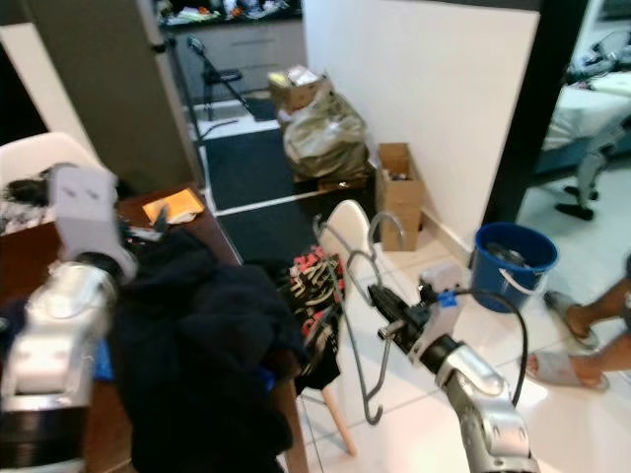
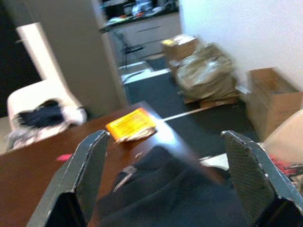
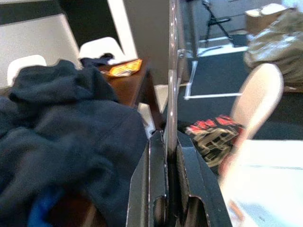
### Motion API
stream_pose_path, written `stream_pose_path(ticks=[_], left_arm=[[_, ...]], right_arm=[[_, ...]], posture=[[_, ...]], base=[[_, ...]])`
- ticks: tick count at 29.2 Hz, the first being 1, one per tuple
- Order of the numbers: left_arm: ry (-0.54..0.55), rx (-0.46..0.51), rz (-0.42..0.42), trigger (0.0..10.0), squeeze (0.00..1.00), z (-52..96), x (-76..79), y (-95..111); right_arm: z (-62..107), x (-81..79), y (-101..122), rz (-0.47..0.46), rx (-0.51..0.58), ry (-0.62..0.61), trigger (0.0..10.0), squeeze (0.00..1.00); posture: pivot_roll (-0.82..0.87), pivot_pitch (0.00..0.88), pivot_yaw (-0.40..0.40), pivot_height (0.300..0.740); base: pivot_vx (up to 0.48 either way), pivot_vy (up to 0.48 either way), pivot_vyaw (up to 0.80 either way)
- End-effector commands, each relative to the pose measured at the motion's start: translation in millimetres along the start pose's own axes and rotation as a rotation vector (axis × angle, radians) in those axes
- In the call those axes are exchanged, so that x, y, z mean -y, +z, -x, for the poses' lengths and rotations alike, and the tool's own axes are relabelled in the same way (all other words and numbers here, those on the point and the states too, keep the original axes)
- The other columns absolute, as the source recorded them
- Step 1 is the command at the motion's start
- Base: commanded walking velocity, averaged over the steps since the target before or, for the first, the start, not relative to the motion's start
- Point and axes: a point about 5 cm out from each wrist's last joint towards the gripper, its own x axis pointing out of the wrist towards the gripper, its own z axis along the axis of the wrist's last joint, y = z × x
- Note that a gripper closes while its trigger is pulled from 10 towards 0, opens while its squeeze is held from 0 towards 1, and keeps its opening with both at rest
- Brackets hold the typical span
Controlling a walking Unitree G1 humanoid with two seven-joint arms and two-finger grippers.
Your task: Hang hanger
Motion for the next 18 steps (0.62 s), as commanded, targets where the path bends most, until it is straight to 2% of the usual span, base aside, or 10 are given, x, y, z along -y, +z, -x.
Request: stream_pose_path(ticks=[1, 4, 7, 12, 18], left_arm=[[0.06, 0.039, -0.026, 10.0, 0.0, 0.8, -9.0, 7], [0.084, 0.064, -0.085, 10.0, 0.0, 1.2, -5.4, 13], [0.1, 0.086, -0.097, 10.0, 0.0, 1.1, -6.4, 18], [0.131, 0.113, -0.066, 10.0, 0.0, 2.0, -4.3, 25], [0.109, 0.096, -0.039, 10.0, 0.0, 2.8, 2.2, 21]], right_arm=[[-3.0, -4.6, 1, -0.023, 0.012, 0.027, 10.0, 0.0], [-2.8, -5.3, 0, -0.031, 0.018, 0.028, 10.0, 0.0], [-2.5, -4.9, 0, -0.04, 0.022, 0.025, 10.0, 0.0], [-2.3, -4.7, -1, -0.053, 0.025, 0.025, 10.0, 0.0], [-2.9, -4.5, -1, -0.057, 0.028, 0.023, 10.0, 0.0]], posture=[[-0.05, 0.0, 0.021, 0.74], [-0.05, 0.0, 0.03, 0.74], [-0.04, 0.0, 0.03, 0.74], [-0.04, 0.0, 0.032, 0.74], [-0.04, 0.0, 0.031, 0.74]], base=[[0.0, 0.0, 0.8], [0.0, 0.0, 0.8], [0.0, 0.0, 0.8], [0.0, 0.0, 0.8], [0.0, 0.0, 0.79]])
